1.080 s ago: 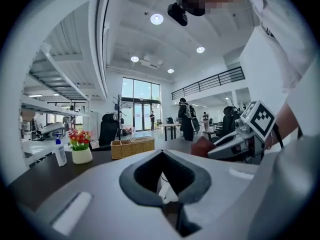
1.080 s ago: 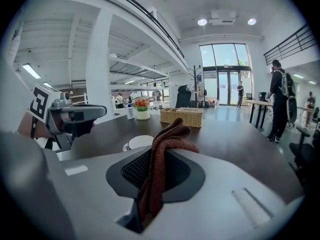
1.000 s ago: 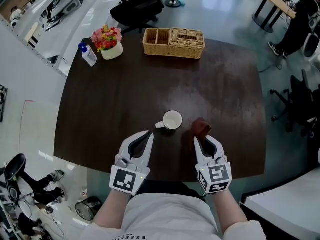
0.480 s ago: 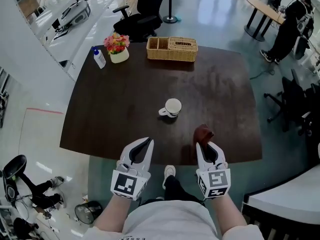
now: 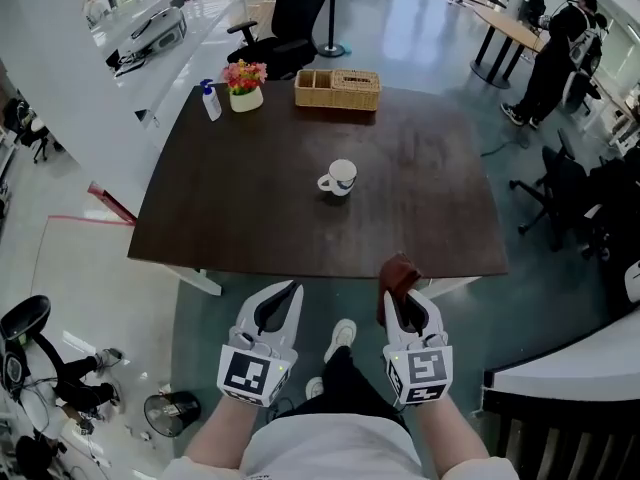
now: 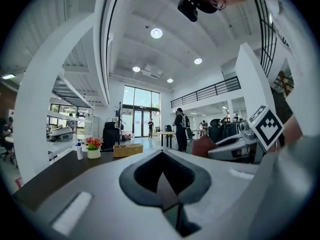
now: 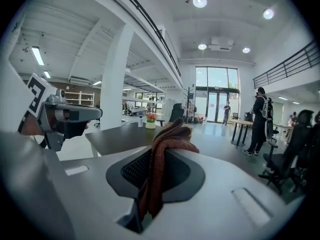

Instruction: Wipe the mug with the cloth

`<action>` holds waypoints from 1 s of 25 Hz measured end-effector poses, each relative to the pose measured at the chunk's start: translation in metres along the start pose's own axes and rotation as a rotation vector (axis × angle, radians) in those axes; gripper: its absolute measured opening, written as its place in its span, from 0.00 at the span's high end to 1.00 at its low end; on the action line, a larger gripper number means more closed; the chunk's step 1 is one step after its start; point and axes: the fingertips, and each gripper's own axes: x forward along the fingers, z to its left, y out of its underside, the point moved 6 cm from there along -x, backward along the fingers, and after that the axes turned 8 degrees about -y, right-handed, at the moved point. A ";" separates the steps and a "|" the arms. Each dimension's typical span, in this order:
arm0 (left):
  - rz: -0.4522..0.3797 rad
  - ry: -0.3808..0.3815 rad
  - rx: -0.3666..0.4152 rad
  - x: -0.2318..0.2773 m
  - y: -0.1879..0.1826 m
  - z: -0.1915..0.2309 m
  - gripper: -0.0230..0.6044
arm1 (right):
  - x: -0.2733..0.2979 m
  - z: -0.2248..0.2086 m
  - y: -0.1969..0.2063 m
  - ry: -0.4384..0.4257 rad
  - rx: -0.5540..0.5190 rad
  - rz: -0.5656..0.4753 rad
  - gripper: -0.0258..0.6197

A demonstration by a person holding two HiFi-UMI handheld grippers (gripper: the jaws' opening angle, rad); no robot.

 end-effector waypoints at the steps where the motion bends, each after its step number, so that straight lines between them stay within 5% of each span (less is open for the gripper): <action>1: 0.003 0.000 0.001 -0.011 -0.001 -0.005 0.96 | -0.010 0.008 0.002 0.003 0.005 0.001 0.84; 25: -0.064 -0.044 0.076 -0.143 -0.025 -0.099 0.96 | -0.160 0.064 0.016 -0.045 -0.005 -0.097 0.84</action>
